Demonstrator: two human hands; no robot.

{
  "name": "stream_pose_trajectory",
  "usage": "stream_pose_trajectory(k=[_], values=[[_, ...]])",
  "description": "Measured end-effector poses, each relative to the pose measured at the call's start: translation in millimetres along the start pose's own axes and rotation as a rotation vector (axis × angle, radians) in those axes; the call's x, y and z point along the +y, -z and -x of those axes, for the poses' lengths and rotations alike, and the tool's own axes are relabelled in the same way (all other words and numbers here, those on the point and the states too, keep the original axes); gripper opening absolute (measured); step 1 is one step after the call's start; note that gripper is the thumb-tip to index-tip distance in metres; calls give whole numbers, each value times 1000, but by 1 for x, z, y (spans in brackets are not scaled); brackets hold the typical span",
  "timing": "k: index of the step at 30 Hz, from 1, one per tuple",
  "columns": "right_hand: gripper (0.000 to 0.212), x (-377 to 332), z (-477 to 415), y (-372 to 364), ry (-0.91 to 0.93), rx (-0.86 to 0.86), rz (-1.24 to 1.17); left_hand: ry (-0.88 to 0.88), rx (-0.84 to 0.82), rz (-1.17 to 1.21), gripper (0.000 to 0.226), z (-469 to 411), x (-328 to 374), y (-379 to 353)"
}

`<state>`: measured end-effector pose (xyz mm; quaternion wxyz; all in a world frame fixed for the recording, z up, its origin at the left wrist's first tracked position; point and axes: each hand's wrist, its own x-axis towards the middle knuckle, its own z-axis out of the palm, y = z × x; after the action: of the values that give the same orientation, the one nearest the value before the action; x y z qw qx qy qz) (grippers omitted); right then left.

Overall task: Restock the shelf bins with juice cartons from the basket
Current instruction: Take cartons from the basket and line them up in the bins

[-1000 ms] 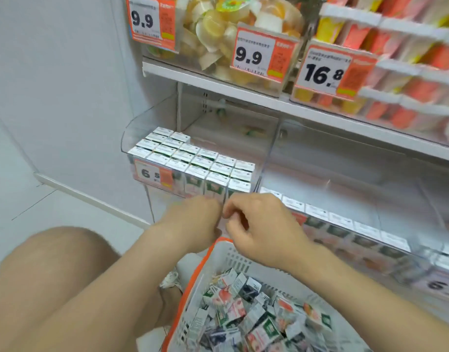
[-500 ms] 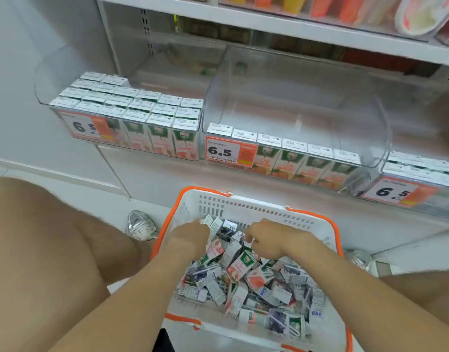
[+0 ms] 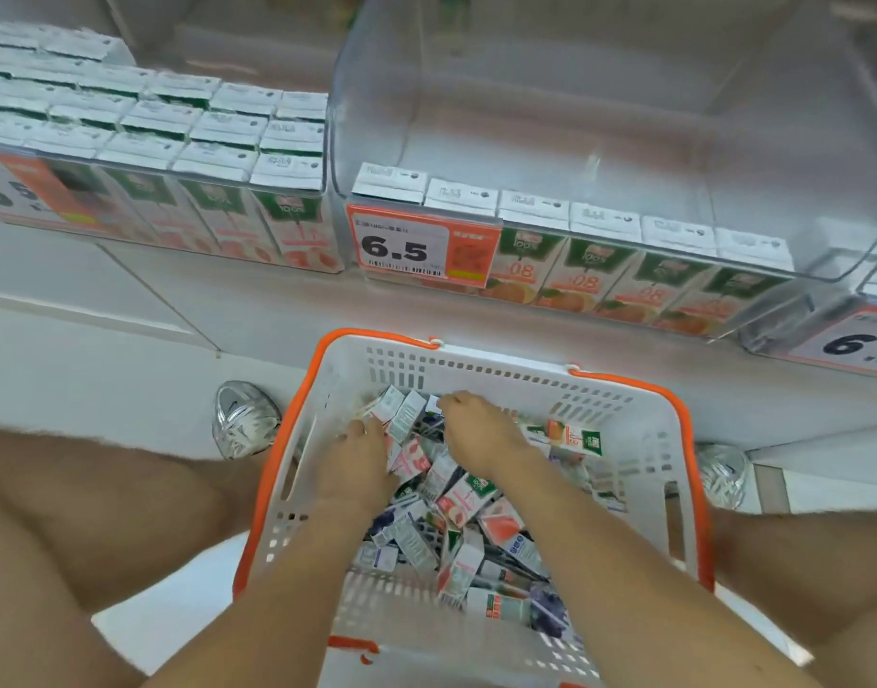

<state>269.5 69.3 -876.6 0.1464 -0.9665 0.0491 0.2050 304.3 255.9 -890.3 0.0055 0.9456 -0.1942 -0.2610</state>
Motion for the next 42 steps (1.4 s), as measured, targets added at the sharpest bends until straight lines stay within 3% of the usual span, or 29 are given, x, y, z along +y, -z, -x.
stream_pose_trajectory(k=[8, 14, 18, 21, 26, 29, 33, 36, 38, 42], values=[[58, -14, -26, -55, -125, 115, 38, 18, 82, 41, 48, 0, -4, -3], [38, -19, -33, -54, -166, 66, 156, -1, 218, 136, 32, 9, -13, 13], [27, -14, -37, -37, -117, 20, 194, 5, 289, 357, 36, 19, -17, 31], [37, -11, -30, -33, -41, 26, 194, 27, 363, 545, 31, 27, -20, 47], [46, -16, 4, -4, 7, 140, -110, 74, 367, 790, 36, 37, -22, 83], [50, -32, 27, 34, 0, 267, -376, 51, 311, 1104, 37, 46, -20, 102], [28, -48, 53, 85, 17, 373, -703, 74, 249, 1441, 27, 65, -12, 136], [16, -59, 77, 123, 7, 312, -866, 123, 175, 1633, 26, 82, -9, 165], [29, -64, 92, 143, -15, 247, -924, 106, 134, 1682, 30, 96, -9, 183], [40, -68, 123, 179, -20, 48, -1057, -44, 49, 1489, 33, 123, -13, 213]])
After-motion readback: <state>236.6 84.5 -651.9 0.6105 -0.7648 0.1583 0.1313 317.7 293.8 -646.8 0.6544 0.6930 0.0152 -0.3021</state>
